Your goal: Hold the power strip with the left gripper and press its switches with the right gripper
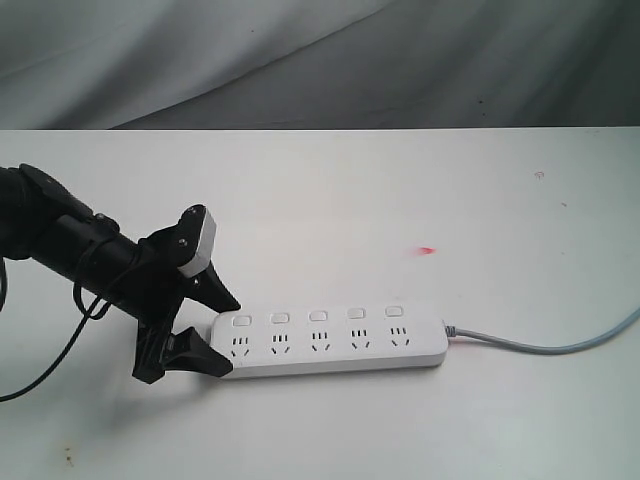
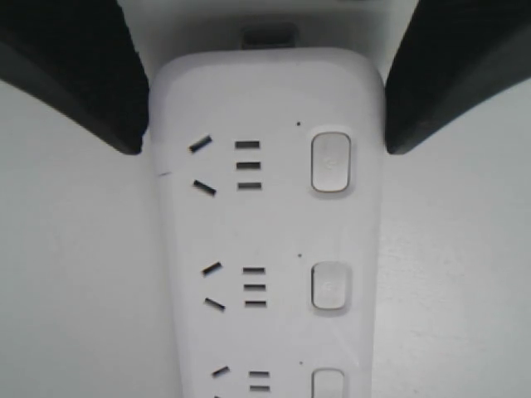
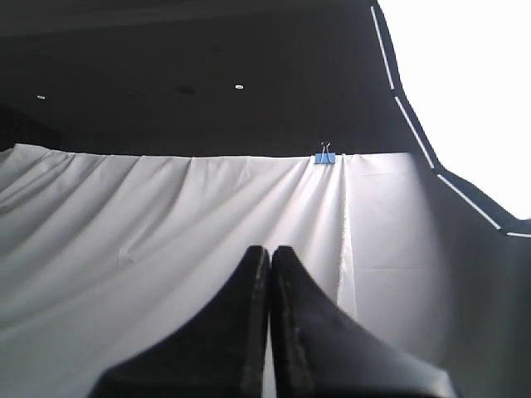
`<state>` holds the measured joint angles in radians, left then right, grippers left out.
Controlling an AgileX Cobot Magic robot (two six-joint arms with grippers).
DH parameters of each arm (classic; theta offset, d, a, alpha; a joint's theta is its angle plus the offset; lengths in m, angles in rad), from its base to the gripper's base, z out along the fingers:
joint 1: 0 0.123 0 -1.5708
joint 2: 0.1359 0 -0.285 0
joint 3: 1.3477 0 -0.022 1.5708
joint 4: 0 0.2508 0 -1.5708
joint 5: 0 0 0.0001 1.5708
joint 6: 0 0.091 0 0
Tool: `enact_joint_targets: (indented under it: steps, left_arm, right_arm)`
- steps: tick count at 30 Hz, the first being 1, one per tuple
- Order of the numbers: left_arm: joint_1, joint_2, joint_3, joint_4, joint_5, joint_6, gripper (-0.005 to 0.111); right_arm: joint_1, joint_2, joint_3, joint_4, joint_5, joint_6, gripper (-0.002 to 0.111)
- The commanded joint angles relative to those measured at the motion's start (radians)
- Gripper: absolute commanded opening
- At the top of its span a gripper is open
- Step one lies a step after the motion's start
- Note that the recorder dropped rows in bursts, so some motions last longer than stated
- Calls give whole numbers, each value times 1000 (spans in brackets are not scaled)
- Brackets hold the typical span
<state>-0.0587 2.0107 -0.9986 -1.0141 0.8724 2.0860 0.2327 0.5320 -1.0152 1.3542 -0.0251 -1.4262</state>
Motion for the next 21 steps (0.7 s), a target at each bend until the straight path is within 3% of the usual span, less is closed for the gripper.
enact_joint_targets:
  steps: [1,10,13,17,21]
  left_arm:
    - [-3,1,-7,-8,3,7,45]
    - [-3,1,-7,-8,3,7,45]
    - [-3,1,-7,-8,3,7,45]
    - [-3,1,-7,-8,3,7,45]
    - [-3,1,-7,-8,3,7,45]
  right_arm:
    - [-2,-5,2,0,8,-1,0]
    - [-2,-5,2,3,-54,5,0]
    - [-2,-24,6,136,-95,84,0]
    - [-24,-65,57,189,-117,294,0]
    - [-148,-135,282,117,41,584,0]
